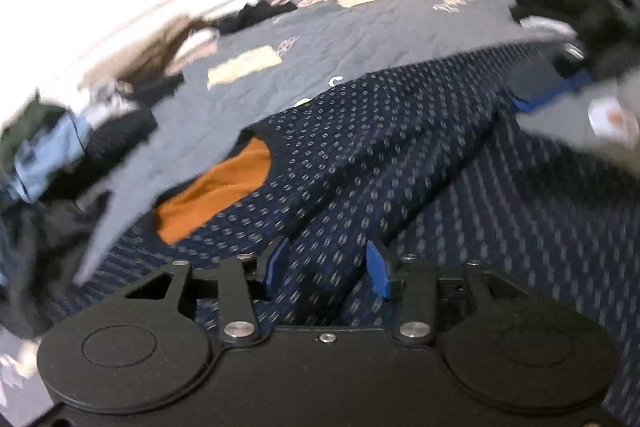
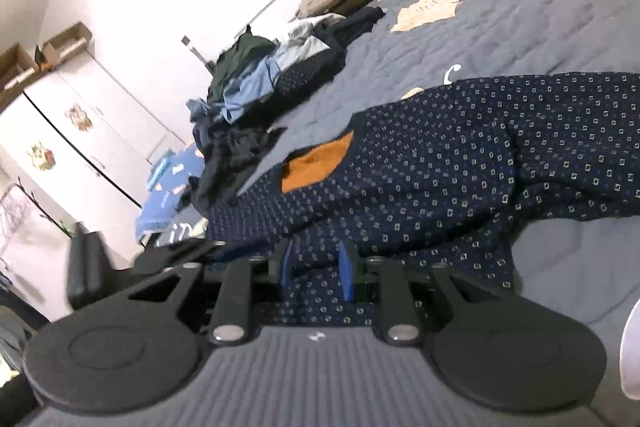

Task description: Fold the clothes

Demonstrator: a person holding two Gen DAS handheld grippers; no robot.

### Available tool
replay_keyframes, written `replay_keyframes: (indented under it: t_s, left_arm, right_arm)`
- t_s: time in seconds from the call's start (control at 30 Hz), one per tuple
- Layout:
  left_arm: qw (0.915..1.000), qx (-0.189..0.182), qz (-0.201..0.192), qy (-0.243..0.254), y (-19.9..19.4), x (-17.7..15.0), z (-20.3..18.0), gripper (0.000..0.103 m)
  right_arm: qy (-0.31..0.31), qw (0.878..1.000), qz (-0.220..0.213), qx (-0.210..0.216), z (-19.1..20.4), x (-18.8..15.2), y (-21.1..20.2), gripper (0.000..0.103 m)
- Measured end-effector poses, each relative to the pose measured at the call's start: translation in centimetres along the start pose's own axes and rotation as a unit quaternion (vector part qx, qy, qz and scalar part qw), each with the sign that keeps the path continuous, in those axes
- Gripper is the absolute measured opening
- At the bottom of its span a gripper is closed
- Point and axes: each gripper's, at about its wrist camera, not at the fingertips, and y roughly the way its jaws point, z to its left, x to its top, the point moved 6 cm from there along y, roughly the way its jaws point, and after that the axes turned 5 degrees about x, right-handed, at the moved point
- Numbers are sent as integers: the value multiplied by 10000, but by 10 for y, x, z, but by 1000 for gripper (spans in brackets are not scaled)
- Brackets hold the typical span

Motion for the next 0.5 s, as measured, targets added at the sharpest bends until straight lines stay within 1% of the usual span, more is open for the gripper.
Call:
replay_keyframes:
  t_s: [0.07, 0.1, 0.13, 0.2, 0.23, 0.27, 0.3, 0.33, 0.4, 0.5]
  left_arm:
    - [9971, -239, 189, -690, 11, 2, 9, 43]
    - [9949, -296, 305, -917, 16, 1, 11, 43]
    - [9925, -330, 426, -1098, 21, 0, 13, 43]
    - [9894, -362, 600, -1269, 28, -5, 14, 41]
    - [9879, -376, 682, -1341, 32, -7, 14, 32]
    - [9877, -373, 659, -1371, 31, -8, 14, 25]
    - [9878, -364, 600, -1387, 28, -8, 14, 12]
    - [9880, -354, 541, -1404, 25, -7, 14, 7]
    - [9882, -336, 423, -1436, 19, -7, 14, 5]
    - [9877, -335, 208, -1512, 7, -4, 14, 5]
  right_arm:
    - [-29, 10000, -12, 14, 0, 2, -3, 24]
    - [-67, 10000, -13, 15, 1, 3, -5, 24]
    - [-86, 10000, -24, 13, 0, 4, -6, 24]
    - [9, 10000, -85, 18, -3, 7, -10, 24]
    - [61, 9999, -107, 28, -4, 9, -12, 24]
    - [100, 9999, -129, 32, -6, 10, -14, 24]
    - [101, 9998, -151, 12, -6, 11, -15, 24]
    - [99, 9998, -168, 0, -6, 12, -16, 25]
    - [82, 9998, -172, 20, -6, 14, -18, 25]
    - [108, 9997, -213, 72, -5, 18, -20, 25]
